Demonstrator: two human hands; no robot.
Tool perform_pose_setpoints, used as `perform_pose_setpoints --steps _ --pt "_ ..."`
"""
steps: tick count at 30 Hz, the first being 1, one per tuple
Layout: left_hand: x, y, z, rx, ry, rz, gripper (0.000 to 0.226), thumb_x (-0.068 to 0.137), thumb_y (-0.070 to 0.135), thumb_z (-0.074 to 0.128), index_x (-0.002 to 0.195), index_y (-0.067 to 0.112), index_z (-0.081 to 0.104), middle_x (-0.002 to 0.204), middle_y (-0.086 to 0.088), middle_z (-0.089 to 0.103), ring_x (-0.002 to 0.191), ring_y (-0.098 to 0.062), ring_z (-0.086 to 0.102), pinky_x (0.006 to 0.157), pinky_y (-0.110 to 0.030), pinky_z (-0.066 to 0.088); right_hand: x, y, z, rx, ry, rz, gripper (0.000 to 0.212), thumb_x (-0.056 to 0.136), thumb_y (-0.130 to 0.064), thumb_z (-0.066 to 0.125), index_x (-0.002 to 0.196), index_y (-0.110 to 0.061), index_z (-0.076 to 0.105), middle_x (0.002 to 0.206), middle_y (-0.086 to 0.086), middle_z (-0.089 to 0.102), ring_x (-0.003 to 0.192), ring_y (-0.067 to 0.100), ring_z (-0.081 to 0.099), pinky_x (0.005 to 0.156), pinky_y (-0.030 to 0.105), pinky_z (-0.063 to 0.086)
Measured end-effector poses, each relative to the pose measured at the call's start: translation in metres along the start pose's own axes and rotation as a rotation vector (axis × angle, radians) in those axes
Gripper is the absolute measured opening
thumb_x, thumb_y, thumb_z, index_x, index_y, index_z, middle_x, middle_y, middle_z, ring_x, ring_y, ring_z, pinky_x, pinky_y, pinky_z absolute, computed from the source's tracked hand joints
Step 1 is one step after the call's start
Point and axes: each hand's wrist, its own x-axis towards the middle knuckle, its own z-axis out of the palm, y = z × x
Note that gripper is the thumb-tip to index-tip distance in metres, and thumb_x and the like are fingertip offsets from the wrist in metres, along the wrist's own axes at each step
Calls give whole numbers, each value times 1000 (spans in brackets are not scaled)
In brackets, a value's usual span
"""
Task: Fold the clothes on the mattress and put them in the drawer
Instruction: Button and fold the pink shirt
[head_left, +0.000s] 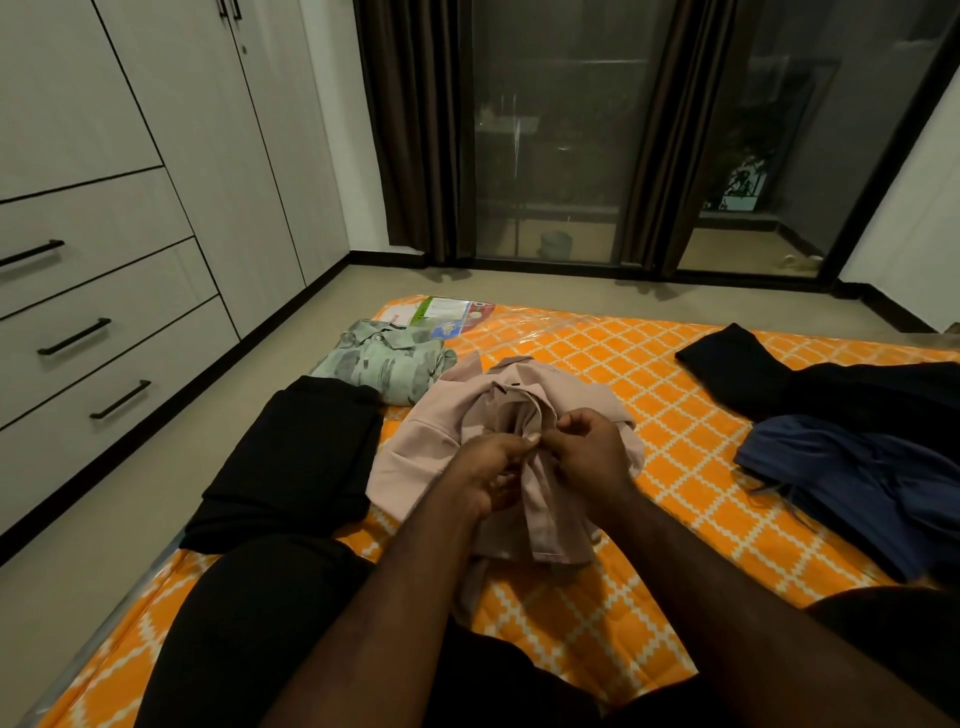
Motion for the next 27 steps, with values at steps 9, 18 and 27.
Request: perform_pose_setpoints --steps 9,18,27 --pt "6 -1 1 585 275 766 9 84 12 77 91 17 75 84 12 72 76 5 64 71 -15 50 1 -2 -2 -157 86 -172 8 86 -12 77 87 -14 70 81 -1 72 78 16 69 65 33 56" --pt "4 -4 -2 497 98 579 19 76 1 77 86 17 72 86 -6 74 76 -20 69 68 -40 58 6 -1 -6 -177 69 -187 9 86 -10 75 86 -16 69 80 0 72 76 16 70 65 37 60" --pt "1 -5 1 739 420 856 22 83 1 69 101 10 78 93 -5 76 76 -9 60 65 -6 39 2 -6 -5 -301 54 -297 19 76 -9 81 78 -19 66 69 -7 65 63 4 60 58 20 47"
